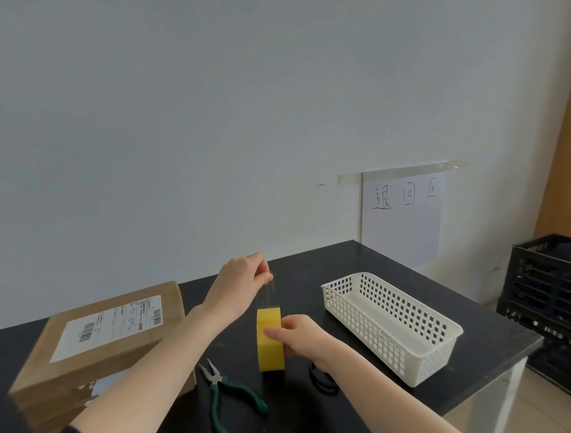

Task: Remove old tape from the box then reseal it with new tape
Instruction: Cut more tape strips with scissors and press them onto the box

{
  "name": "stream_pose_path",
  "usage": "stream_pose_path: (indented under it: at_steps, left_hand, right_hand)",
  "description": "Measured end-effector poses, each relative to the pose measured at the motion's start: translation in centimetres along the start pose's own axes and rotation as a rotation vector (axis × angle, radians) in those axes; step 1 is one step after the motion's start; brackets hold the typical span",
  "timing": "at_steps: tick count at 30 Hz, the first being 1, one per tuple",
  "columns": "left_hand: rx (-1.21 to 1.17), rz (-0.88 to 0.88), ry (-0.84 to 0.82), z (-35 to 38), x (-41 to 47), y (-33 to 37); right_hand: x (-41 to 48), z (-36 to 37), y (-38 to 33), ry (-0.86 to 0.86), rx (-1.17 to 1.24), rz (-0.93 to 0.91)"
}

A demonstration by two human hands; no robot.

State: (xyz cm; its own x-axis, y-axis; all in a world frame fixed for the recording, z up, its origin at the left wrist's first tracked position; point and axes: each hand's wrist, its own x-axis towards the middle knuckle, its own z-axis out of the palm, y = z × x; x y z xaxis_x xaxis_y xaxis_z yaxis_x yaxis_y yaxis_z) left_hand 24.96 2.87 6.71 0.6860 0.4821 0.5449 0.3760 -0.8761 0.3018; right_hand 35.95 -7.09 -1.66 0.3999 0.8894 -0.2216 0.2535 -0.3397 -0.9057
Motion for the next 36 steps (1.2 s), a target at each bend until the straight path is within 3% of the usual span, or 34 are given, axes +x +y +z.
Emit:
stream_pose_path:
  at_steps: [10, 25, 29, 32, 36]
  left_hand:
    - [-0.009, -0.049, 0.124, -0.1, 1.0, -0.5]
    - [-0.036, 0.044, 0.014, -1.5, 1.0, 0.9]
    - [-0.033, 0.052, 0.005, -1.8, 0.8, 1.1]
    - [-0.031, 0.053, -0.005, -2.0, 0.6, 1.3]
    - [-0.036, 0.053, -0.011, -2.1, 0.5, 1.5]
  right_hand:
    - [-1.4, 0.0, 0.0, -0.036, -0.216, -0.089]
    - [-2.8, -2.6, -0.8, -0.122, -0.203, -0.039]
    - [-2.6, -4.7, -0.9, -0.145, -0.486, -0.024]
    - [-2.2, -5.3, -0.3, -0.011, -0.781, 0.04]
    - [-2.3, -5.0, 0.6, 0.068, -0.976, 0.133]
